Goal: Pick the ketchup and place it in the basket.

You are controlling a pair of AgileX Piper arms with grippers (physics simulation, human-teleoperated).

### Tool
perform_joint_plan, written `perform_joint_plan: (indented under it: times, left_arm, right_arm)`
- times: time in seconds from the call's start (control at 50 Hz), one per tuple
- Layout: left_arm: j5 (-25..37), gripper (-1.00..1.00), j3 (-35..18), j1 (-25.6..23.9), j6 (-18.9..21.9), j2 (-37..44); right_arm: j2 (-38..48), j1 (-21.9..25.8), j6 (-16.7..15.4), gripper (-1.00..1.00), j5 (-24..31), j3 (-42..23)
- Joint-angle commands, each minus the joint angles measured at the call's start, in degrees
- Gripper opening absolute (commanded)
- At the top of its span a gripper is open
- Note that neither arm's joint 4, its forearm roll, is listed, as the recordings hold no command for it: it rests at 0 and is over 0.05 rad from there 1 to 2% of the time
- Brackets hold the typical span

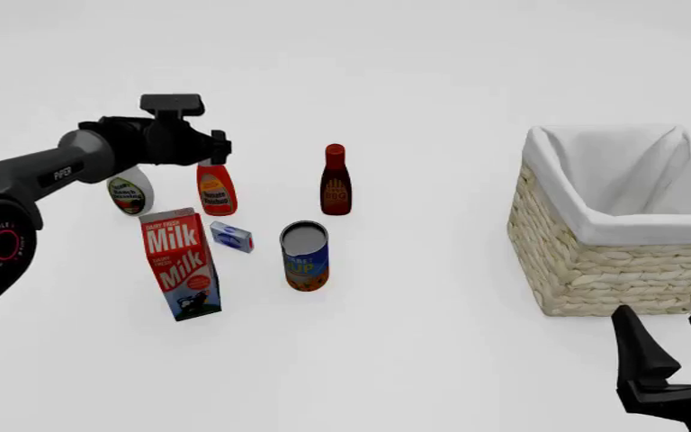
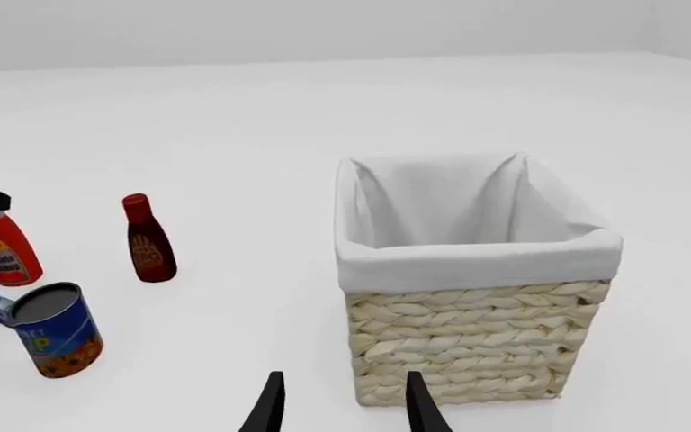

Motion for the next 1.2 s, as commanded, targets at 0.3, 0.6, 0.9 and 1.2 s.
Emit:
perform_joint_plan:
  times: [0.3,0.6,0.9,1.2]
  left_arm:
    - [-0.9,1.00,0.5,-0.5,-0.4,1.1]
    - [-0.2,-1.00,-0.3,-0.9,0.0,-0.2]
    - [1.6,-1.00,-0.8,-0.9,0.7,-3.8]
    - [2.7,-1.00,0.4,-1.4,1.0,-8.4]
  right_arm:
    - [-0.6,-0.2,0.1,1.00,0.6,0.0]
    - [-1.5,-0.4,0.0,1.00,1.4,0.0]
    - [-4.0,-0.5,-0.1,1.00,3.2,0.0]
    - [-6.6,-0.7,-0.5,1.00,4.9,0.0]
